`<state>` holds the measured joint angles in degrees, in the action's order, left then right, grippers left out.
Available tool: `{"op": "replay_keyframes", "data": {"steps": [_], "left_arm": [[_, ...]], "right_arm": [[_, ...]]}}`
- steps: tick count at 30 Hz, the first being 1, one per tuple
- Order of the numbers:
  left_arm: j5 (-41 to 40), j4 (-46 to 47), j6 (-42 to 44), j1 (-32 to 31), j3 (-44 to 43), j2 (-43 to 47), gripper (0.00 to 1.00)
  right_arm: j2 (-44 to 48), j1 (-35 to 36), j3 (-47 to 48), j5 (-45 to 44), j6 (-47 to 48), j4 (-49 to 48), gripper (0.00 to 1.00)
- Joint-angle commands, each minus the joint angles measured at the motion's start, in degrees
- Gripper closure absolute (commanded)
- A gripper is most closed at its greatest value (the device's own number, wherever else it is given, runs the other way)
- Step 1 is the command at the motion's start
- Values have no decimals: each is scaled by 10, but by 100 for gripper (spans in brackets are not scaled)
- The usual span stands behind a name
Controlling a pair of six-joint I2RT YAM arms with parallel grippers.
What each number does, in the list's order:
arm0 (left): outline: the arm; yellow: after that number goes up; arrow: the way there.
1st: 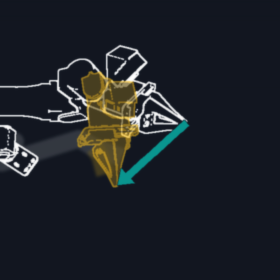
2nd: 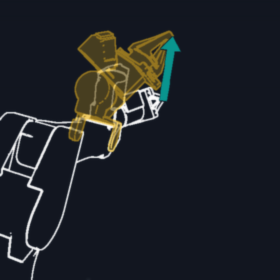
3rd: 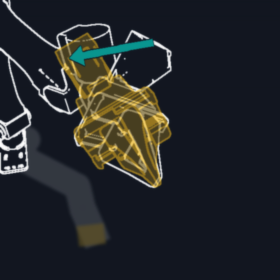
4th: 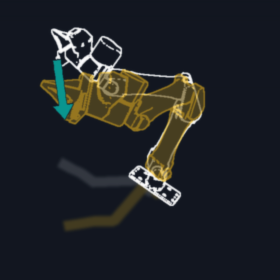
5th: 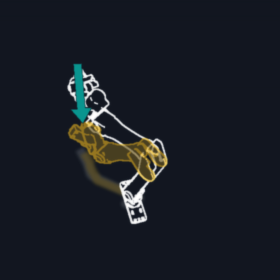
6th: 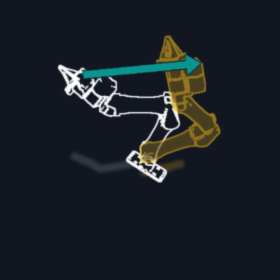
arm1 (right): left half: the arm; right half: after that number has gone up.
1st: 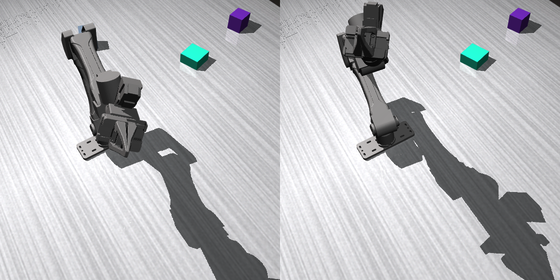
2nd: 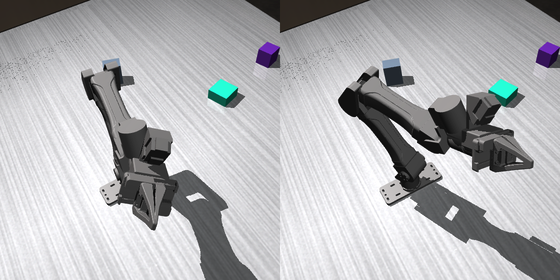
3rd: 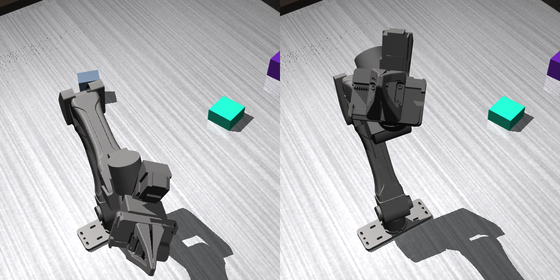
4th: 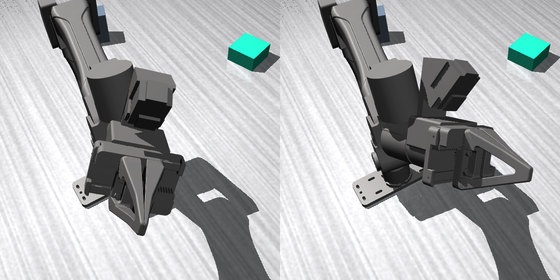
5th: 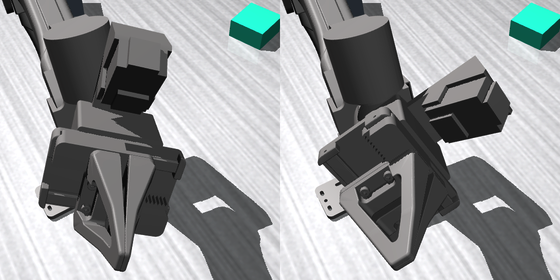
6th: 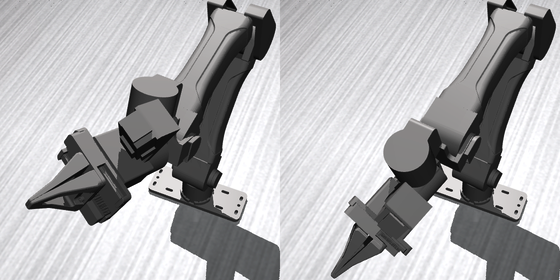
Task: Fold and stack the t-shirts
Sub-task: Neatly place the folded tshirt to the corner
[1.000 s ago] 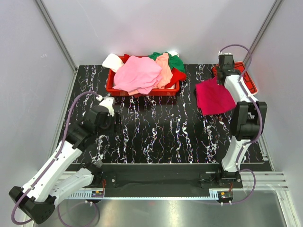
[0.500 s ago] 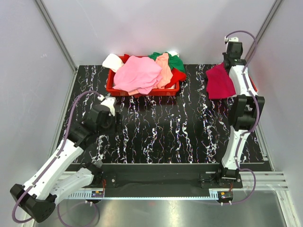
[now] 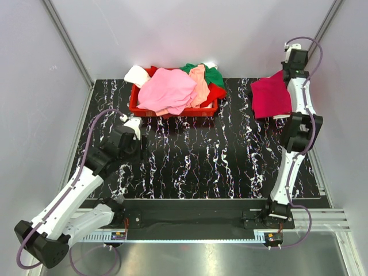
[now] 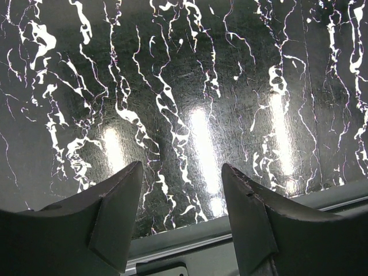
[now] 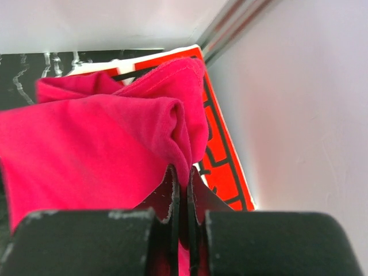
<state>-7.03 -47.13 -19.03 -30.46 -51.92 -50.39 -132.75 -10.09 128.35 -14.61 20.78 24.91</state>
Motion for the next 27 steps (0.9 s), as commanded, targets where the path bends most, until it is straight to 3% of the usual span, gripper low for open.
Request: {"op": "replay_keyframes", "data": {"steps": [1,13,27], "left_arm": [[12,26,7,4,2,-4,38],[13,26,7,9,2,-25,38],[9,24,6,13,1,-36,39]], "right_arm": [[-21,-31,71,48,-12,-21,100],[-82,-65,150,110,-58,-31,100],[-109,-81,174,88,-43,-137,100]]}}
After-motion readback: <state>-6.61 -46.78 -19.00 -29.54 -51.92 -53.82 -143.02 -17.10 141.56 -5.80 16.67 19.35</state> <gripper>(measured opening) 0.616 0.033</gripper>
